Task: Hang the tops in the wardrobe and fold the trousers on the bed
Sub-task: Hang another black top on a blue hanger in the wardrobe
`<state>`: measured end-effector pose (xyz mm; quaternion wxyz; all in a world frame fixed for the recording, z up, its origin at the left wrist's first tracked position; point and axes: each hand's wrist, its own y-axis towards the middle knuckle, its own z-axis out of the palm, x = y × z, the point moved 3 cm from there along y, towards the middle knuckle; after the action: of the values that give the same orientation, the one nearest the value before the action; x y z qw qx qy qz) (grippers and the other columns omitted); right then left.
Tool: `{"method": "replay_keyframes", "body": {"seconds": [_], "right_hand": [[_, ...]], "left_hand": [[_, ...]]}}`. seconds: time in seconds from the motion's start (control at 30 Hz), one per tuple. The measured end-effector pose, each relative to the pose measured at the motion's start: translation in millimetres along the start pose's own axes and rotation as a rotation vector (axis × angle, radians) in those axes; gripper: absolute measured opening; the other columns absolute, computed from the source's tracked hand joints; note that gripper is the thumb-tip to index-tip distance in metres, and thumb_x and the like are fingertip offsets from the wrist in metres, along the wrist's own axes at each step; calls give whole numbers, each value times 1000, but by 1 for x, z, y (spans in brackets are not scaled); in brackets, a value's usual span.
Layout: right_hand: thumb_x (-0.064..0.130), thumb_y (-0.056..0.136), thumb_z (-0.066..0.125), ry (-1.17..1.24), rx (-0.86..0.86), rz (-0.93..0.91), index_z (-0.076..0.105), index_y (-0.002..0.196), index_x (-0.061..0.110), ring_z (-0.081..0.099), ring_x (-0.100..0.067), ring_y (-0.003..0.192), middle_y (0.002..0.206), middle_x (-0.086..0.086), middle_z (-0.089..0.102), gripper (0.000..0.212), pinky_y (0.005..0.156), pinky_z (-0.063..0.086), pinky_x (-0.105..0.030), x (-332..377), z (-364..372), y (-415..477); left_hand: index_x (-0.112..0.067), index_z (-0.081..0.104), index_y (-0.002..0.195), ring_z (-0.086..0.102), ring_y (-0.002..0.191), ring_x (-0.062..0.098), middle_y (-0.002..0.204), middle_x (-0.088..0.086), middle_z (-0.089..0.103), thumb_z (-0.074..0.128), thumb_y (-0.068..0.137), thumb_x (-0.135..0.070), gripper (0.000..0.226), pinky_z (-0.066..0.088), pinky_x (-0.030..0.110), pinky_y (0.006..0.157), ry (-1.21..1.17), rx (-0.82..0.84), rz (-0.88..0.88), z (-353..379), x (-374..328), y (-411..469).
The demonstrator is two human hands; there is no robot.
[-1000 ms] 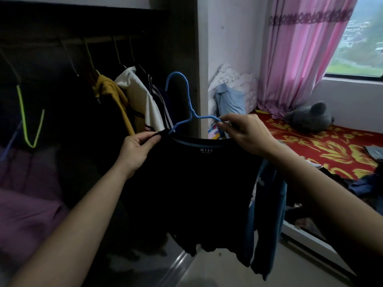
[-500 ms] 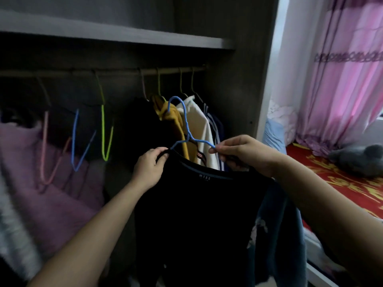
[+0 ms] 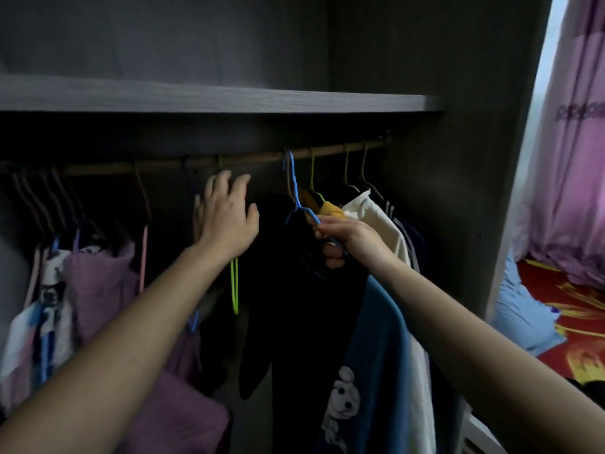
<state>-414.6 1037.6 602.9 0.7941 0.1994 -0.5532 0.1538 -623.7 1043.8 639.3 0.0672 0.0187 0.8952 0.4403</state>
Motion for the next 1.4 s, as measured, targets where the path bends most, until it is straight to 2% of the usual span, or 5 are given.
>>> {"method": "replay_keyframes", "body": {"seconds": [0.23, 0.7, 0.93, 1.1, 1.4], "right_hand": [[7, 104, 36, 101, 87, -29, 55, 96, 9, 43, -3, 37, 69, 0, 49, 21, 34, 36, -16, 1, 26, 81], [17, 106, 45, -338, -76, -140, 52, 140, 11, 43, -7, 48, 72, 1, 53, 35, 46, 36, -19, -62, -3, 120], [20, 102, 55, -678, -139, -332, 54, 141, 13, 64, -14, 93, 106, -4, 68, 40, 85, 53, -34, -69, -24, 73], [27, 101, 56, -1064, -273, -648, 52, 143, 14, 50, -11, 129, 136, 0, 54, 43, 105, 44, -30, -88, -59, -4], [36, 101, 54, -1565, -618, -253, 41, 151, 12, 36, -32, 144, 156, -15, 36, 57, 115, 34, -49, -165, -154, -159]], "left_hand": [[-18, 27, 153, 6, 151, 31, 163, 12, 12, 66, 83, -38, 83, 5, 53, 120, 264, 82, -56, 17, 48, 50], [-21, 26, 155, 11, 150, 30, 162, 7, 20, 65, 82, -33, 83, 9, 43, 122, 218, 28, -78, 33, 64, 55], [-17, 21, 155, 7, 150, 32, 163, 11, 14, 62, 87, -35, 82, 11, 43, 122, 151, 123, -119, 17, 54, 55], [-9, 51, 135, 41, 133, 38, 141, 18, 50, 52, 92, -43, 55, 30, 55, 110, 46, 55, -227, 28, 27, -12], [-9, 48, 142, 30, 145, 30, 153, 13, 39, 45, 98, -40, 54, 23, 53, 117, -347, 145, -14, 105, -119, -214]]}}
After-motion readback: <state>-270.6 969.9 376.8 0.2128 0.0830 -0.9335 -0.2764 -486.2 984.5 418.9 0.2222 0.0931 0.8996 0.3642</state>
